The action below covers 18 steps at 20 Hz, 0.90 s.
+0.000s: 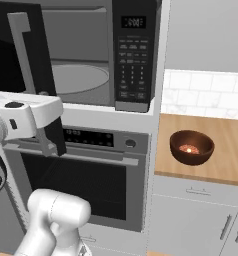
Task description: Open the microwave, place the bowl with waffle inside the microwave, then close the microwave door and turn it on.
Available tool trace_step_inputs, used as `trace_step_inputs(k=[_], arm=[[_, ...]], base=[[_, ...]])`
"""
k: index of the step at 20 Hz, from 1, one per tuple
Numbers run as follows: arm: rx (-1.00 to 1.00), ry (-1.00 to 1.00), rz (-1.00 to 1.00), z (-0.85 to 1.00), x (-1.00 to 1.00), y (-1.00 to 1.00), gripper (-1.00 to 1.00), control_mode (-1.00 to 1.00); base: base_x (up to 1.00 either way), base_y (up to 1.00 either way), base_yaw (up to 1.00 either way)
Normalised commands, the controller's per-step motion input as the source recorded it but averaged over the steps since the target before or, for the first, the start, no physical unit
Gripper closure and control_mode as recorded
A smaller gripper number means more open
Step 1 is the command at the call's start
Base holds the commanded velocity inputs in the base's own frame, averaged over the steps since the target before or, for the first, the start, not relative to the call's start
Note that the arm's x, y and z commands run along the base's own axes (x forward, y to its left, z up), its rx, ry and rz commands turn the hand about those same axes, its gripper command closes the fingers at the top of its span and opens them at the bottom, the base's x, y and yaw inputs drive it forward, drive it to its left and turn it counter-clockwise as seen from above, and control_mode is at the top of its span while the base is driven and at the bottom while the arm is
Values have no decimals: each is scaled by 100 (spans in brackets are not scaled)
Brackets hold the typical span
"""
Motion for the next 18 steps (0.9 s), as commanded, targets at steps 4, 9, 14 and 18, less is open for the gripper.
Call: trace_step_inputs(k=[4,9,14,18], arm=[[0,0,0,0,0,0,-100,-100],[0,0,0,0,0,0,-100,-100],[0,0,0,0,0,0,-100,-100],[0,0,0,0,0,0,-100,-100]], base=[[0,0,0],[0,0,0],[0,0,0],[0,0,0]])
